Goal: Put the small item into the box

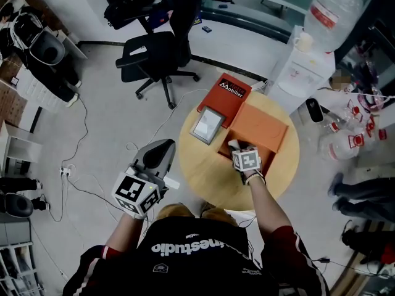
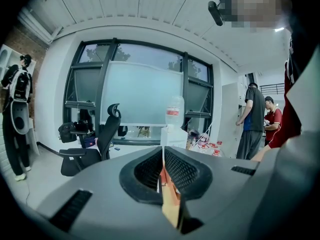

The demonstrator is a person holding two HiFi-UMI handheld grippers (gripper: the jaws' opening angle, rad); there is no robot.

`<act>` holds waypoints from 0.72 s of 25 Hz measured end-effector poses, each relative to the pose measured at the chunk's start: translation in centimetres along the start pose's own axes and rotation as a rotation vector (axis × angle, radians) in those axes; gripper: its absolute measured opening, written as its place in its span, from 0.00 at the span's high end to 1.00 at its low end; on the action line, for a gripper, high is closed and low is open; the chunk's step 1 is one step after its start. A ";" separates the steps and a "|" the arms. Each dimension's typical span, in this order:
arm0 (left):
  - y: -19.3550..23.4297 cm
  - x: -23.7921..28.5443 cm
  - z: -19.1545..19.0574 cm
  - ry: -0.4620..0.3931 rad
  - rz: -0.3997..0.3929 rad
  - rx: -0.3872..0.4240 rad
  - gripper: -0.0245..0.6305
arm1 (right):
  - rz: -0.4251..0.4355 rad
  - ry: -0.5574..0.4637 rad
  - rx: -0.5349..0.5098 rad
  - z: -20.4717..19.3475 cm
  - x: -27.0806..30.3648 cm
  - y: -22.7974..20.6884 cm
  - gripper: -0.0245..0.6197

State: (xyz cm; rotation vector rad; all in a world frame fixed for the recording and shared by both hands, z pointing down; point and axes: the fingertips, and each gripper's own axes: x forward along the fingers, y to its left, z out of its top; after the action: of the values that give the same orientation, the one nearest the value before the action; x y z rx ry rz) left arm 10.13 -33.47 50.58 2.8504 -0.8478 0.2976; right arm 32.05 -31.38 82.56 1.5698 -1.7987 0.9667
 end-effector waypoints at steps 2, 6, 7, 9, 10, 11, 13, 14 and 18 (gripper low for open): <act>-0.2 0.1 0.0 0.000 -0.004 0.001 0.92 | 0.012 -0.009 -0.004 0.2 -0.2 0.2 0.59; -0.6 0.2 0.2 -0.003 -0.014 0.005 0.92 | 0.017 -0.025 0.000 0.7 -0.7 0.2 0.59; -0.7 0.3 0.2 -0.004 -0.016 0.006 0.92 | 0.017 -0.030 0.002 0.8 -0.9 0.2 0.59; -0.8 0.3 0.3 -0.007 -0.018 0.008 0.92 | 0.022 -0.041 0.005 1.1 -1.2 0.3 0.59; -0.9 0.2 0.4 -0.008 -0.018 0.010 0.92 | 0.026 -0.046 0.003 1.2 -1.4 0.5 0.59; -1.0 0.1 0.4 -0.011 -0.019 0.010 0.92 | 0.030 -0.052 0.001 1.3 -1.5 0.6 0.59; -1.1 0.0 0.6 -0.014 -0.020 0.011 0.92 | 0.031 -0.061 -0.002 1.5 -1.9 0.8 0.59; -1.2 0.0 0.6 -0.015 -0.021 0.013 0.92 | 0.033 -0.067 -0.004 1.7 -2.0 0.8 0.59; -1.5 -0.4 0.5 -0.015 -0.026 0.015 0.92 | 0.031 -0.081 -0.008 2.0 -2.8 1.1 0.59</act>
State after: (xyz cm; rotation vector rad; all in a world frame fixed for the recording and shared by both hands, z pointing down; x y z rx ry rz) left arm 10.72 -32.17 49.91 2.8792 -0.8142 0.2805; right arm 31.55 -31.26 79.02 1.6018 -1.8849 0.9205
